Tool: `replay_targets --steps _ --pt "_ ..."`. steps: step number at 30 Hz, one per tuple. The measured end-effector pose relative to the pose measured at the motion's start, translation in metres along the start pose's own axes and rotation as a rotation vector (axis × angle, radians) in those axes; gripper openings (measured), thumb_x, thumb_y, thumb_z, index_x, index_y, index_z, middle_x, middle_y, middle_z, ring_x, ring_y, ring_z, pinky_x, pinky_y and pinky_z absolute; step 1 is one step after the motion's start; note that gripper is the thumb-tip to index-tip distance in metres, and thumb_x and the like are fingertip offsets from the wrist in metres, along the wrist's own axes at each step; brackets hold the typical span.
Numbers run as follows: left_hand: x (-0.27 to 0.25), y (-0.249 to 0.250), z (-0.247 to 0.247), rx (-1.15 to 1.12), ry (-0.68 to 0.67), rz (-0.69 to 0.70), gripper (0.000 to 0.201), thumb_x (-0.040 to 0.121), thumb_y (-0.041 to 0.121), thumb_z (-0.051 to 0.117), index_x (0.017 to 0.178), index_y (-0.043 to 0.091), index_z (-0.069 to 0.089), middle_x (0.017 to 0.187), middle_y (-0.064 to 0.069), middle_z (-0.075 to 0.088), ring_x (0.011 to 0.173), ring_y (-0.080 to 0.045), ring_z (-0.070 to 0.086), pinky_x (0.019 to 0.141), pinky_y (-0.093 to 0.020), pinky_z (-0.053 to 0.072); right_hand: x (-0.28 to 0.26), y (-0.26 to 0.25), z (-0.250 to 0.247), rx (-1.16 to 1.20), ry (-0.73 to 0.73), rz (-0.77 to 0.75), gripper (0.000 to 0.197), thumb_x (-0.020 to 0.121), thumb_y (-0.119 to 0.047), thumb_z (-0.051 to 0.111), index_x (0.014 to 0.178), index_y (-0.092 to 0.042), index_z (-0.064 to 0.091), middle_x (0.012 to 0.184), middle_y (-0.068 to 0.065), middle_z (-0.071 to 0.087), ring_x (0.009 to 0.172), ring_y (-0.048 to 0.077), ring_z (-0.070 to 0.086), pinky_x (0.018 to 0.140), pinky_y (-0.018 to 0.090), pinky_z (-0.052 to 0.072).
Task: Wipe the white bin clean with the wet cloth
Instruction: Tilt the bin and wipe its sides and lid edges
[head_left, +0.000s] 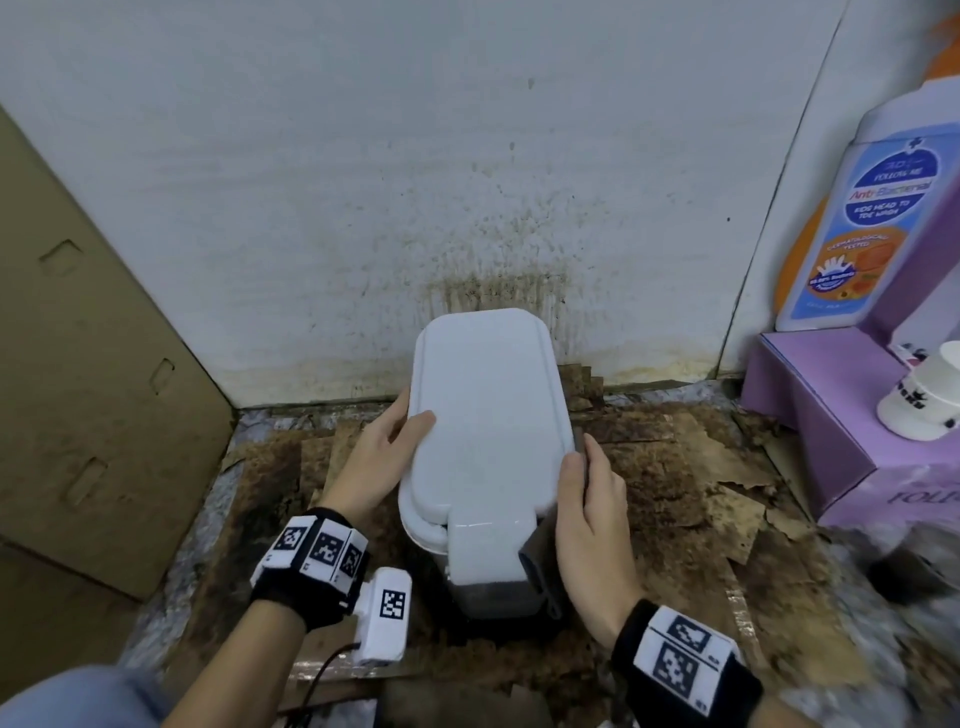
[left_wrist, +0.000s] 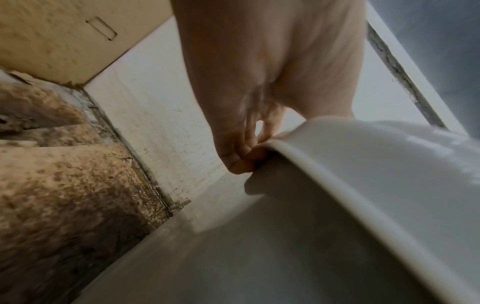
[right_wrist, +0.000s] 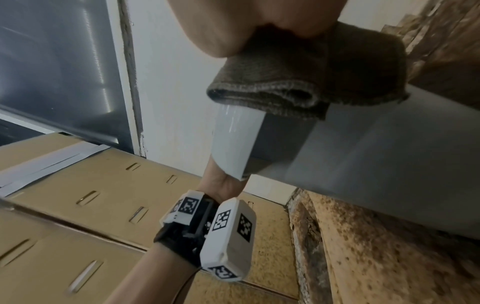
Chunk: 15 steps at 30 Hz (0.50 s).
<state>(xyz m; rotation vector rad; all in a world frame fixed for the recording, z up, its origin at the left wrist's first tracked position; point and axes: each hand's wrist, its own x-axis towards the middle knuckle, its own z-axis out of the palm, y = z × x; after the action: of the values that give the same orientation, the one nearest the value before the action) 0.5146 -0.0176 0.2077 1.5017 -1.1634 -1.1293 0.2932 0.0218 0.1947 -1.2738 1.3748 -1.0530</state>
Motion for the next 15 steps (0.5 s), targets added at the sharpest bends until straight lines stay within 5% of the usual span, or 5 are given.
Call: replay_targets --steps 5,10,15 --pt "0.004 -0.004 -0.006 0.008 -0.023 -0.017 0.049 0.105 0.036 0.055 0.153 0.037 0.045 0.134 0.015 0.068 0.117 -0.007 0.069 0.100 -0.035 0.055 0.011 0.007 0.003 0.031 0.021 -0.003 0.056 0.105 -0.047 0.028 0.158 -0.028 0.023 0.138 -0.016 0.032 0.133 0.003 0.030 0.113 0.026 0.024" --pt "0.000 -0.003 -0.010 0.029 -0.040 -0.001 0.049 0.104 0.040 0.055 0.152 0.035 0.047 0.135 0.018 0.067 0.118 -0.005 0.067 0.101 -0.034 0.055 0.032 0.018 -0.001 0.109 0.005 -0.008 0.052 0.106 -0.049 0.035 0.154 -0.031 0.035 0.152 -0.008 0.042 0.138 0.009 0.041 0.119 0.042 0.034" --pt "-0.006 -0.001 -0.011 0.097 -0.015 0.016 0.031 0.106 0.039 0.052 0.132 0.053 0.050 0.106 0.033 0.073 0.099 0.005 0.071 0.074 -0.014 0.056 0.037 0.030 -0.001 0.157 -0.010 -0.044 0.053 0.099 -0.058 0.043 0.148 -0.039 0.042 0.149 -0.010 0.047 0.136 0.011 0.046 0.115 0.046 0.039"
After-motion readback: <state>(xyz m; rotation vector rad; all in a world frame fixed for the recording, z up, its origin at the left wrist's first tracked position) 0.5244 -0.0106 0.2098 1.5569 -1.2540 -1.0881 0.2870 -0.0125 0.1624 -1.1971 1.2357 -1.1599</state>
